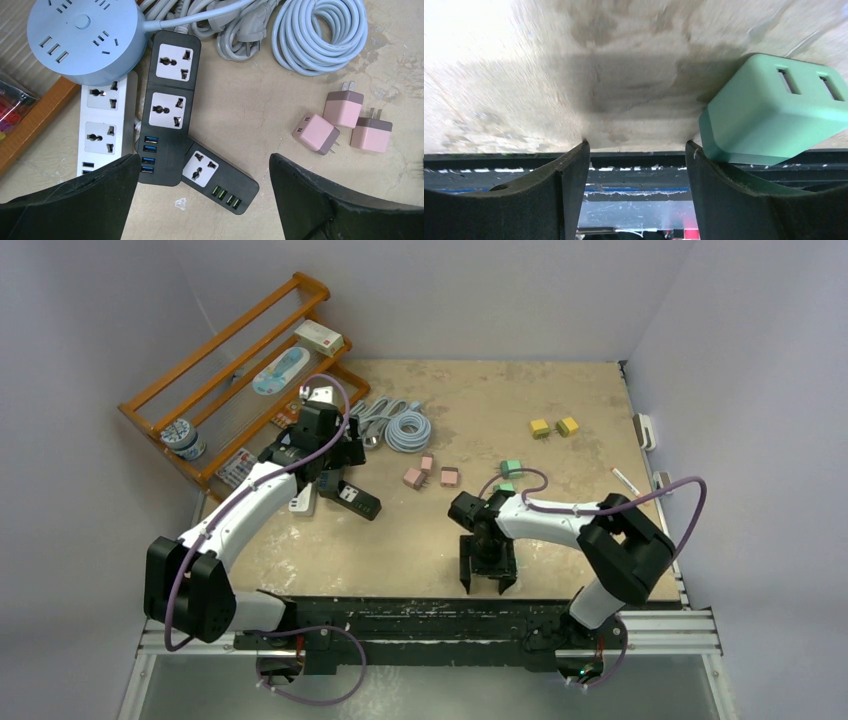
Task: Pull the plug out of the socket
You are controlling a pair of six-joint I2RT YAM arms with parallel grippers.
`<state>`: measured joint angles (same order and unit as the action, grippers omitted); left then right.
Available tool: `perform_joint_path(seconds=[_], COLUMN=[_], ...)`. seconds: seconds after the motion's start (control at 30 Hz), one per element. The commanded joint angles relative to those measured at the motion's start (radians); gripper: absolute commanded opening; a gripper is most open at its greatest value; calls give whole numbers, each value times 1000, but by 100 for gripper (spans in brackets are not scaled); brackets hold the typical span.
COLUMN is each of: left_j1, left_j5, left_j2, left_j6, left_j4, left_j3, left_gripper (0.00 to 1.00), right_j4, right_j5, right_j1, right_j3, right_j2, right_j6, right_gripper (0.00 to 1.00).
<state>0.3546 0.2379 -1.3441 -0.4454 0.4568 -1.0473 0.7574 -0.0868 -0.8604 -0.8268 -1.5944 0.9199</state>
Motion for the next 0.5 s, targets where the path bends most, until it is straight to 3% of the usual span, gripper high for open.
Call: perform_joint_path(seconds=[0.0,0.37,0.47], left_j1=[-5,-5,-3], left_j5=[11,27,31], left_j2=[3,-7,-8], left_j6=[-4,-3,-4], left_j4=[-37,-31,-33], left_j3=[-17,-20,-21], left_gripper=[100,100,100], right_j4=[-29,-94,-104], right_j5=[139,222,286], right_j1=[69,286,369], right_j3=[-49,-132,-230], right_j2=[-26,-110,-169], right_j6=[-73,-291,-358], right_gripper=[72,72,72])
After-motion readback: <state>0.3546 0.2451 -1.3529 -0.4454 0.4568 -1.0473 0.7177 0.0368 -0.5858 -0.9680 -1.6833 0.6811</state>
